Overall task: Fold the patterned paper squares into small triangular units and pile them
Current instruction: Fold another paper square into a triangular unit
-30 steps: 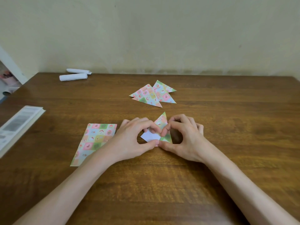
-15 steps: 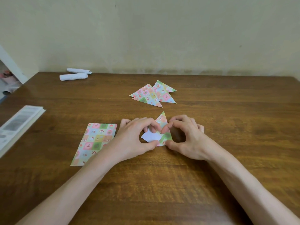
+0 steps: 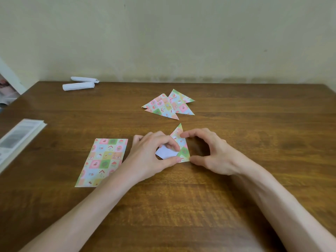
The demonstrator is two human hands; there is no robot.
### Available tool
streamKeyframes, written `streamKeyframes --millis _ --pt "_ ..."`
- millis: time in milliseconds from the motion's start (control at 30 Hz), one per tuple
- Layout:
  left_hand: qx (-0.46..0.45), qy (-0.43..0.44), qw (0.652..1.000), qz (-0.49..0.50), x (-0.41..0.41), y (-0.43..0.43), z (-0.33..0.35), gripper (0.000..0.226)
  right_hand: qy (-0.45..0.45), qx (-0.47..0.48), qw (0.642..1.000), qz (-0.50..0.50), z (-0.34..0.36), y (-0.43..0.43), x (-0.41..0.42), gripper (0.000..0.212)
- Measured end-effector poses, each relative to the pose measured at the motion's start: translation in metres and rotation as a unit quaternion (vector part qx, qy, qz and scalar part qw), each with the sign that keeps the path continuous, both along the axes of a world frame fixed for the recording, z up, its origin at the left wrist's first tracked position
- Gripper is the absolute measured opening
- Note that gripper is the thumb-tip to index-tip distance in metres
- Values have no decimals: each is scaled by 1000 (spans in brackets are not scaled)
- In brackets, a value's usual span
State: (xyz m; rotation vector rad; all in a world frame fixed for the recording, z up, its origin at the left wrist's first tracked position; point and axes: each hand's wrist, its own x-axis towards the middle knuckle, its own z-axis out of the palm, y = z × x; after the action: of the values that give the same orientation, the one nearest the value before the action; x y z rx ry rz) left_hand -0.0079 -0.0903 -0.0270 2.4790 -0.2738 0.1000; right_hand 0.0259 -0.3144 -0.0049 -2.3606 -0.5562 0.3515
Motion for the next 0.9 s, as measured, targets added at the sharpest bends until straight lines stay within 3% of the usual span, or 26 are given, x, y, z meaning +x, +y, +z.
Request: streamKeyframes --millis 300,600,900 --pt "16 -29 999 -35 -3 -1 1 11 3 -7 1000 -5 2 3 0 60" --pt "56 -94 988 -106 -11 18 9 21 -53 71 996 -16 -11 -4 -4 35" --pt "84 -83 985 -125 0 41 13 35 -112 11 994 3 -13 -1 -11 16"
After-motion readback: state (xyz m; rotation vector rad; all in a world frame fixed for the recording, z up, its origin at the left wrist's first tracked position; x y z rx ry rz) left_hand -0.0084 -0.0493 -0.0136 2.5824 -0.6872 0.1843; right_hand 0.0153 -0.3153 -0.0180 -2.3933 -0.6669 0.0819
